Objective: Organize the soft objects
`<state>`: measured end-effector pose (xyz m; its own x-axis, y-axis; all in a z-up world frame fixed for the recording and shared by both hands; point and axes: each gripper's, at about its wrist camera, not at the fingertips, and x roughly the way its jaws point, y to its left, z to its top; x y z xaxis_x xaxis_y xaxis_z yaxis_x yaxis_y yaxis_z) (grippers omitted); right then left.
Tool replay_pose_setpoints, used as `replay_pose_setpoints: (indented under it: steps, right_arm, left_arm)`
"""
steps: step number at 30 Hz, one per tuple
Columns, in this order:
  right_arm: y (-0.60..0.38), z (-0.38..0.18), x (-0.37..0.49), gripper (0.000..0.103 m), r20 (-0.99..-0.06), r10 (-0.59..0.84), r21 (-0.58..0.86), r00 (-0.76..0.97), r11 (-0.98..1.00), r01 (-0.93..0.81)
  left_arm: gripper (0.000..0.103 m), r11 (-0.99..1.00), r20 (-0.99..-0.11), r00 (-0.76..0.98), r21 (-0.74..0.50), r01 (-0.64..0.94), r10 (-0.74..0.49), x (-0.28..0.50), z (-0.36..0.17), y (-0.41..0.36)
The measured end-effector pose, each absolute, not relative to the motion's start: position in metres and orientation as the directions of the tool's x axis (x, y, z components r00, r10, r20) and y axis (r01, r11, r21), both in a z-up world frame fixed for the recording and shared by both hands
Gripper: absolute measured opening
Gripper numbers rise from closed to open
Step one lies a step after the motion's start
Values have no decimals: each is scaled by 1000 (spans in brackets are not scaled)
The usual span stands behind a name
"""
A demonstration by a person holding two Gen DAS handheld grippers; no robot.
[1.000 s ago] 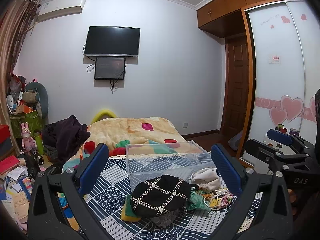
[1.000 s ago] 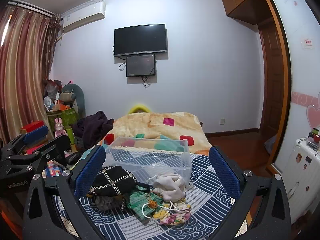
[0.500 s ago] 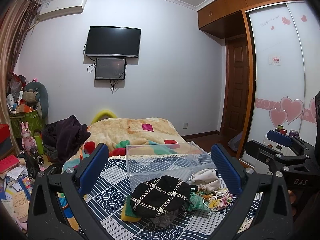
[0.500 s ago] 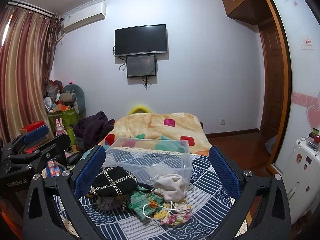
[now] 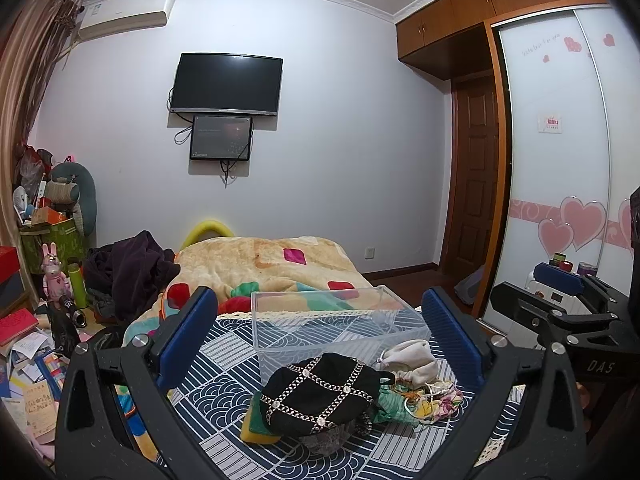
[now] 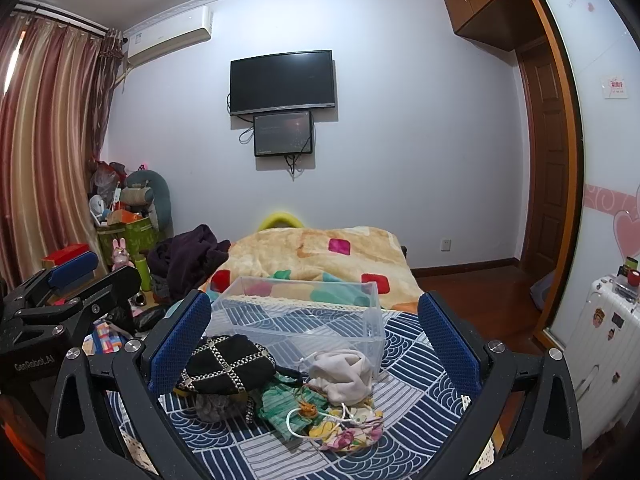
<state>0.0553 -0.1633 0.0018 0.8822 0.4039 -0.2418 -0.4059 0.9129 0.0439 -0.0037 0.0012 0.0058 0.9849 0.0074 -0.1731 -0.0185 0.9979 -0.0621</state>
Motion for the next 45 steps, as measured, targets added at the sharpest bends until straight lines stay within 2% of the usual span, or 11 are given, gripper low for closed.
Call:
replay_pose_setpoints:
  steps: [30,36,45]
  right_arm:
    - [-165,8,53,103,-236,402,46,885,914,-404]
    - [-167,2,66,103,-284,385,48,878,921,-388]
    - [-172,-35,100,102,-407,382,101,830,922,-374]
  left_arm:
    - [103,997,-175,985,-72,-16,3,-3,6,2]
    - [103,997,-253,967,-79,8,-28,14,-9,4]
    - [103,990,-451,889,-142,13,-77,62,-59,8]
